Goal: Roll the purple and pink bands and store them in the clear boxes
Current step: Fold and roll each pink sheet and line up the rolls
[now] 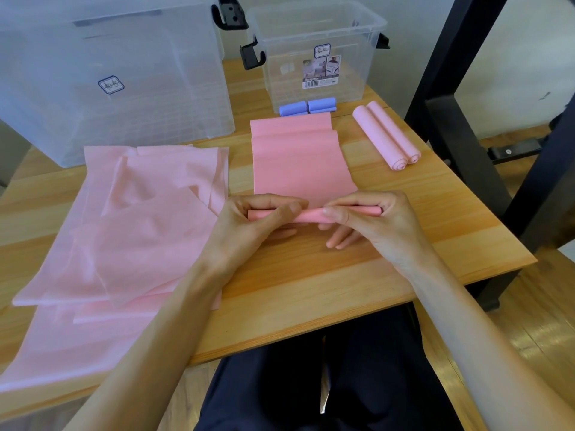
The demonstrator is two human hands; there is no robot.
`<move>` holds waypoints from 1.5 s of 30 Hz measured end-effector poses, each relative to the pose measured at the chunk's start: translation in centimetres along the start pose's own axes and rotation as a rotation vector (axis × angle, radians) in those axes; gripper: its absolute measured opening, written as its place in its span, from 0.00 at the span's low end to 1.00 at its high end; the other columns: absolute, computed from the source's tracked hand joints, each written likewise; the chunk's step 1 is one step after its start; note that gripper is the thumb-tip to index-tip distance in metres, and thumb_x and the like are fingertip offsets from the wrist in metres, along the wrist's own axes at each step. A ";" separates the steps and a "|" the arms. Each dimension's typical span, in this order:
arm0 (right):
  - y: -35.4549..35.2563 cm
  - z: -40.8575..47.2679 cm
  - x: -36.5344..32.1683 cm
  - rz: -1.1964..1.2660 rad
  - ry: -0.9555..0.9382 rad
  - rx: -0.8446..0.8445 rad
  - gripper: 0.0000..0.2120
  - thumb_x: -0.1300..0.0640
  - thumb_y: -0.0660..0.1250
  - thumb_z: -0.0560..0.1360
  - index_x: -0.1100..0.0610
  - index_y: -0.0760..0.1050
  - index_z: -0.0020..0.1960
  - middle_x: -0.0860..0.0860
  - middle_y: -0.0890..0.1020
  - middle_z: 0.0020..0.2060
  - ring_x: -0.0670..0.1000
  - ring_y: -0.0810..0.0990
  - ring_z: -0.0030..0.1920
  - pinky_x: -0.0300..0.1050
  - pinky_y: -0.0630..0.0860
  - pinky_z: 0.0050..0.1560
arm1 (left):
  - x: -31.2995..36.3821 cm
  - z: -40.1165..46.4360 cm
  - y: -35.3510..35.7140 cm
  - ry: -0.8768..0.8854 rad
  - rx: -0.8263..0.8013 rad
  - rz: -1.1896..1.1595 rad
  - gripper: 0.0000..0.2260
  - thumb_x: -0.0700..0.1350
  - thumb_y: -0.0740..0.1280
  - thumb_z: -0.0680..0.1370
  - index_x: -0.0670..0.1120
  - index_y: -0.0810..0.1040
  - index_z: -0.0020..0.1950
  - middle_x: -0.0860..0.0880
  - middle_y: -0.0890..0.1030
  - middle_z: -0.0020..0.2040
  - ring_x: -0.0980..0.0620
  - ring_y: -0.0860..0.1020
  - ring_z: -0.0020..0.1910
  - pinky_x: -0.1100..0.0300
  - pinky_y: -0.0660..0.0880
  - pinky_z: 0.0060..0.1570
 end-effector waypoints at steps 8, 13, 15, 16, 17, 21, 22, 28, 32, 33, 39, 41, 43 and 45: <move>0.1 0.1 -0.1 -0.005 0.005 -0.016 0.13 0.59 0.75 0.71 0.59 0.83 0.54 0.56 0.87 0.39 0.57 0.86 0.34 0.45 0.83 0.34 | -0.2 0.0 -0.1 -0.023 0.009 -0.022 0.05 0.41 0.72 0.74 0.44 0.85 0.48 0.45 0.87 0.43 0.51 0.86 0.44 0.62 0.82 0.46; 0.1 0.0 -0.2 0.002 -0.027 -0.013 0.08 0.61 0.74 0.72 0.61 0.84 0.51 0.55 0.87 0.40 0.57 0.86 0.35 0.45 0.83 0.34 | -0.1 0.0 0.1 -0.028 -0.007 -0.030 0.07 0.42 0.70 0.75 0.43 0.85 0.50 0.45 0.87 0.44 0.50 0.86 0.45 0.62 0.82 0.45; 0.0 0.0 -0.1 -0.002 -0.013 0.000 0.06 0.60 0.73 0.74 0.61 0.84 0.49 0.56 0.86 0.39 0.58 0.85 0.33 0.45 0.82 0.32 | 0.0 0.0 0.1 -0.004 -0.004 -0.016 0.07 0.44 0.72 0.72 0.45 0.86 0.48 0.47 0.87 0.46 0.51 0.85 0.46 0.62 0.82 0.46; 0.0 0.0 0.0 -0.009 -0.006 0.003 0.06 0.60 0.72 0.74 0.61 0.84 0.49 0.56 0.86 0.38 0.58 0.85 0.32 0.45 0.82 0.32 | 0.1 0.1 0.0 0.009 0.001 0.000 0.07 0.44 0.73 0.70 0.45 0.86 0.47 0.48 0.87 0.46 0.53 0.85 0.46 0.63 0.81 0.46; 0.0 0.0 0.0 -0.016 -0.001 0.004 0.06 0.59 0.72 0.74 0.61 0.84 0.49 0.56 0.86 0.37 0.58 0.85 0.32 0.45 0.82 0.31 | 0.1 0.1 0.0 0.018 0.007 0.014 0.07 0.44 0.73 0.70 0.45 0.86 0.46 0.49 0.87 0.46 0.53 0.84 0.46 0.63 0.81 0.45; 0.1 0.0 0.0 -0.009 0.002 -0.005 0.08 0.58 0.73 0.73 0.60 0.83 0.50 0.55 0.87 0.38 0.57 0.85 0.33 0.45 0.82 0.33 | -0.2 0.1 -0.2 -0.008 0.026 0.009 0.05 0.40 0.72 0.74 0.44 0.86 0.47 0.47 0.87 0.44 0.52 0.85 0.44 0.64 0.81 0.44; 0.2 0.0 0.0 -0.003 -0.003 -0.013 0.10 0.59 0.74 0.71 0.60 0.83 0.52 0.55 0.87 0.39 0.57 0.86 0.34 0.45 0.83 0.33 | -0.2 0.1 -0.1 -0.022 0.025 -0.006 0.05 0.41 0.72 0.74 0.43 0.85 0.48 0.45 0.87 0.43 0.51 0.85 0.44 0.63 0.82 0.44; 0.0 0.0 -0.1 -0.010 -0.022 -0.002 0.08 0.61 0.73 0.73 0.62 0.84 0.51 0.55 0.87 0.40 0.57 0.85 0.34 0.46 0.83 0.34 | -0.1 0.1 0.0 -0.018 0.007 0.006 0.06 0.42 0.72 0.74 0.44 0.86 0.49 0.46 0.87 0.45 0.50 0.85 0.45 0.61 0.82 0.47; 0.1 0.0 0.0 -0.036 -0.010 0.005 0.07 0.59 0.72 0.74 0.60 0.84 0.50 0.55 0.86 0.37 0.57 0.85 0.32 0.47 0.82 0.31 | 0.0 0.0 -0.1 0.012 0.027 0.048 0.05 0.40 0.74 0.72 0.45 0.86 0.47 0.48 0.87 0.44 0.53 0.84 0.43 0.62 0.82 0.46; 0.1 0.0 0.0 -0.030 -0.006 0.000 0.07 0.58 0.72 0.74 0.60 0.83 0.51 0.55 0.86 0.37 0.58 0.85 0.32 0.47 0.82 0.31 | 0.0 0.0 -0.2 0.008 0.033 0.035 0.05 0.41 0.74 0.72 0.45 0.86 0.47 0.48 0.87 0.43 0.53 0.84 0.43 0.63 0.82 0.45; 0.2 0.0 -0.2 -0.012 -0.025 -0.027 0.11 0.62 0.74 0.71 0.62 0.83 0.54 0.56 0.87 0.40 0.57 0.85 0.33 0.45 0.82 0.33 | -0.2 0.0 0.0 -0.037 0.015 -0.032 0.05 0.42 0.71 0.75 0.43 0.85 0.48 0.44 0.87 0.42 0.51 0.86 0.42 0.64 0.81 0.43; 0.1 -0.1 -0.2 -0.004 -0.026 -0.009 0.08 0.62 0.73 0.73 0.63 0.83 0.51 0.57 0.86 0.37 0.58 0.85 0.32 0.46 0.82 0.31 | -0.1 0.0 0.1 -0.031 -0.010 -0.034 0.07 0.43 0.70 0.75 0.42 0.85 0.50 0.44 0.87 0.43 0.50 0.86 0.44 0.63 0.81 0.44; 0.0 -0.1 -0.1 -0.006 -0.014 0.004 0.06 0.59 0.72 0.74 0.62 0.84 0.49 0.57 0.86 0.35 0.58 0.84 0.30 0.46 0.81 0.30 | 0.1 0.0 0.3 -0.018 -0.028 -0.032 0.09 0.43 0.71 0.72 0.42 0.85 0.50 0.45 0.87 0.44 0.50 0.86 0.45 0.63 0.81 0.45; 0.1 -0.1 -0.1 -0.013 -0.009 -0.002 0.07 0.57 0.72 0.74 0.61 0.84 0.48 0.57 0.86 0.35 0.59 0.84 0.30 0.47 0.81 0.29 | 0.1 0.0 0.2 0.001 -0.021 -0.010 0.07 0.41 0.72 0.72 0.43 0.85 0.49 0.47 0.87 0.44 0.51 0.85 0.45 0.64 0.81 0.45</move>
Point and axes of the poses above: each hand's wrist, its own z-axis towards the middle knuckle, its own y-axis out of the palm, x = y × z, the point moved 7 cm from there along z, towards the middle knuckle
